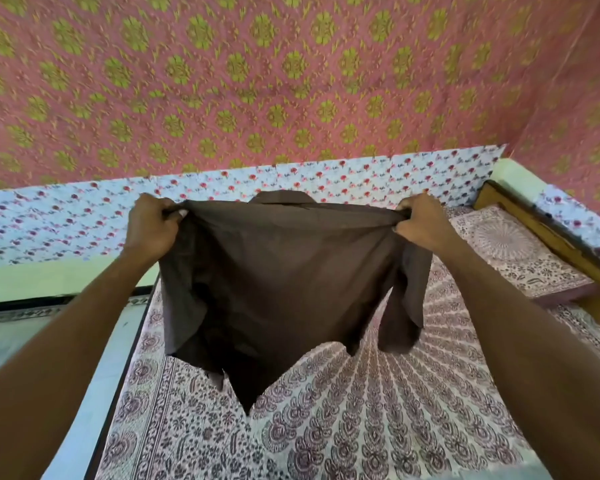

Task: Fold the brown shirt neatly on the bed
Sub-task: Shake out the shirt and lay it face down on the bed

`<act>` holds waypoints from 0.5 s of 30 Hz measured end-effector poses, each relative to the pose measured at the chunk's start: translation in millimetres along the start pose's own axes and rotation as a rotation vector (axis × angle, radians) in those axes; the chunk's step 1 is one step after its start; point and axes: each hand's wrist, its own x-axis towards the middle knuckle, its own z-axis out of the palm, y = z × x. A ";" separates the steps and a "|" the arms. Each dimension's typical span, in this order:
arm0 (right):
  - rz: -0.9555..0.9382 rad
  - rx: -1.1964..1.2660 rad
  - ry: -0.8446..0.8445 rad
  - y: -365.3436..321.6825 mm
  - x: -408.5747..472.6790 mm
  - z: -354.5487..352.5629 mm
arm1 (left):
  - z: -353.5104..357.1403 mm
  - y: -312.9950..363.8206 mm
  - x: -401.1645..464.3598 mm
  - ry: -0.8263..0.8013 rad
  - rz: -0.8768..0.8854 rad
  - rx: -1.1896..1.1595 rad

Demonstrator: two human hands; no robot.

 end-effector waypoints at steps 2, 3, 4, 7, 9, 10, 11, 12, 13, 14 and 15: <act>0.032 0.004 0.008 10.7 -18.3 8.8 | 10.9 -0.6 -15.0 -0.122 0.012 -0.009; 0.052 -0.013 -0.002 15.8 -31.1 13.0 | 14.7 -1.9 -25.4 -0.218 0.013 -0.035; 0.069 -0.024 -0.020 21.8 -43.8 16.6 | 17.0 -5.3 -34.0 -0.325 0.021 -0.080; 0.073 -0.011 -0.082 42.3 -81.2 27.0 | 17.2 -9.7 -63.9 -0.608 0.087 -0.221; 0.105 0.010 -0.118 54.4 -101.4 29.2 | 9.4 -2.0 -81.5 -0.773 0.078 -0.327; 0.126 0.048 -0.151 58.9 -111.0 27.5 | 5.0 2.1 -87.4 -0.833 0.053 -0.369; 0.143 0.096 -0.199 59.9 -119.4 24.2 | 1.4 4.0 -90.6 -0.879 0.038 -0.388; 0.155 0.145 -0.242 59.9 -124.4 19.9 | -3.6 4.9 -91.4 -0.912 0.031 -0.404; 0.166 0.179 -0.268 58.4 -128.2 14.6 | -6.8 4.7 -89.8 -0.942 0.029 -0.423; 0.177 0.200 -0.270 58.7 -128.2 9.9 | -10.4 5.1 -87.3 -0.947 0.007 -0.445; 0.181 0.220 -0.248 56.8 -127.4 4.4 | -11.9 4.5 -82.5 -0.945 -0.024 -0.477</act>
